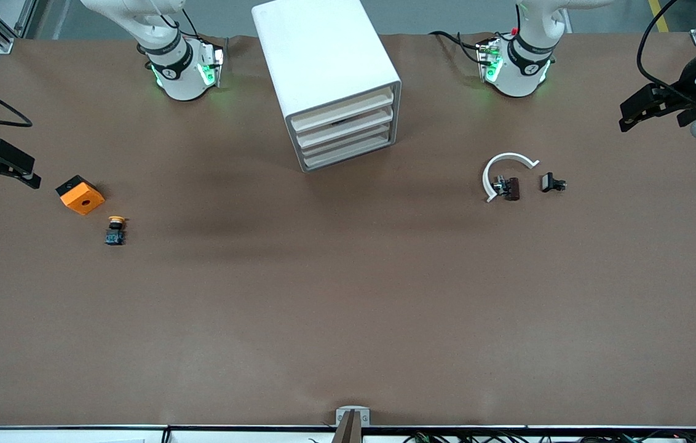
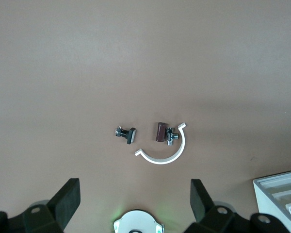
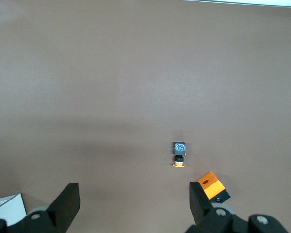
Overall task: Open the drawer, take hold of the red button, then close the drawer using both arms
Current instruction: 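Move the left gripper toward the front of the white drawer cabinet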
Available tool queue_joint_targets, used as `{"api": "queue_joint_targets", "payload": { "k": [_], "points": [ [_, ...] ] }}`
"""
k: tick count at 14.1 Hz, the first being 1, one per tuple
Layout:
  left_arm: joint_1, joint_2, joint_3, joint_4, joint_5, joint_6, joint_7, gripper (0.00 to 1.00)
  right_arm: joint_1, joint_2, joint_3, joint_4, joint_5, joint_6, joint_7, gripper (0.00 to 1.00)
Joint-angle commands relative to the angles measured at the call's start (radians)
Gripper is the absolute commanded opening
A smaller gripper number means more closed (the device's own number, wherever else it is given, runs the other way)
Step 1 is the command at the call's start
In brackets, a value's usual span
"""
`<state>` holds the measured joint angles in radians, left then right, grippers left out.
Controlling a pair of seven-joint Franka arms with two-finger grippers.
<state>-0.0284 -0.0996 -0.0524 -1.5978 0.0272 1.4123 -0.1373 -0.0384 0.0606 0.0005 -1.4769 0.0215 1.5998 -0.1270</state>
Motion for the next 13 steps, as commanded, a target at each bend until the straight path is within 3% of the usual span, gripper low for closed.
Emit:
{"api": "queue_joint_targets", "payload": {
  "k": [1,3,11,13],
  "points": [
    [0.002,-0.002,-0.001,0.015,0.020,-0.035,0.030,1.00,0.032,-0.018,-0.004,-0.013,0.003,0.008,0.023,1.00],
    [0.002,0.011,-0.001,0.018,0.019,-0.035,0.028,1.00,0.028,-0.016,-0.007,-0.013,0.005,0.008,0.024,1.00],
    [-0.007,0.389,-0.003,0.159,-0.010,-0.016,-0.008,1.00,0.021,-0.016,-0.013,-0.003,0.003,0.002,0.023,1.00],
    [-0.019,0.457,-0.007,0.174,-0.036,-0.012,-0.143,1.00,0.021,-0.016,-0.013,0.000,0.003,0.005,0.023,1.00]
  ]
}}
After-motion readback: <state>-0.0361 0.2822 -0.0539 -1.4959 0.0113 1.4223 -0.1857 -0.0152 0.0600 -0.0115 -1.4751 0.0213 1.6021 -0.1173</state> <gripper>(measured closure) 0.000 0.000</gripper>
